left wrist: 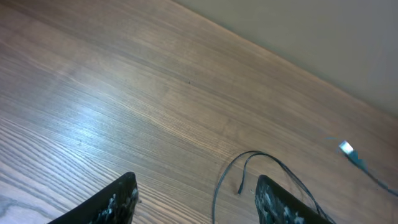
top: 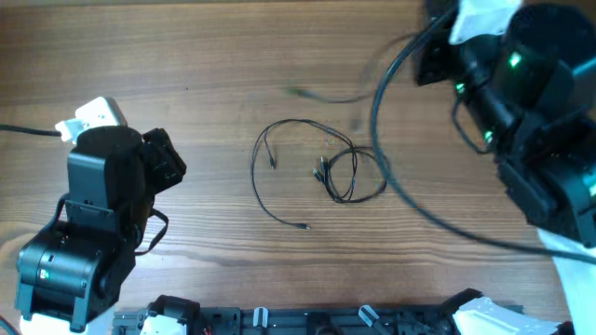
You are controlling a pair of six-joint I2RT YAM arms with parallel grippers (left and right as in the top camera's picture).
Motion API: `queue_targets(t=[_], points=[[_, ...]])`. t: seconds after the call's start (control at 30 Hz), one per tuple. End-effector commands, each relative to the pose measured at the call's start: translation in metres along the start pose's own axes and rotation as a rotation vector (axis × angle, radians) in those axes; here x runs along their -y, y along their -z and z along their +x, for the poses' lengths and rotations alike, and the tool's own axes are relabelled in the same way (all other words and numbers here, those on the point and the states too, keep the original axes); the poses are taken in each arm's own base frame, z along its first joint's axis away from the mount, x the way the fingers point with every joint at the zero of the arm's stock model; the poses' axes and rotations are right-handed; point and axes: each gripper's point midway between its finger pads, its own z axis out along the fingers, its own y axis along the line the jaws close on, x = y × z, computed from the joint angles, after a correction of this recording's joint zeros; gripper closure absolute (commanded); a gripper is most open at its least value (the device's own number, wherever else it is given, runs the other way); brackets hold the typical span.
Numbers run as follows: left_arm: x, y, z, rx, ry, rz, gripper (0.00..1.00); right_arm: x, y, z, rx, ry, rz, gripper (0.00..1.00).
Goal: Untangle cables
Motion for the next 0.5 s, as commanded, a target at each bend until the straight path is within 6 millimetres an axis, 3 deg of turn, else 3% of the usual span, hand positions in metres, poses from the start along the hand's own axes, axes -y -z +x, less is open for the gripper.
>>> queue_targets(t=[0.0,0.17,0.27,0.4,0.47], points=[[0.002,0.0,0.001,-0.01,0.017,0.013,0.37,0.07,0.002,0.007,-0.027,-0.075,0.204,0.96],[0.005,0.0,0.003,-0.022,0.016,0.031,0.37,0.145,0.001,0.026,-0.089,-0.159,0.272,0.92],[0.006,0.0,0.006,-0.034,0.014,0.037,0.37,0.196,0.006,0.039,-0.104,-0.244,0.302,0.94],[0.005,0.0,0.007,-0.039,0.013,0.035,0.36,0.315,0.01,0.07,-0.092,-0.388,0.438,0.96],[0.003,0.0,0.009,-0.049,0.009,0.028,0.37,0.341,0.007,0.081,-0.077,-0.428,0.387,0.96]])
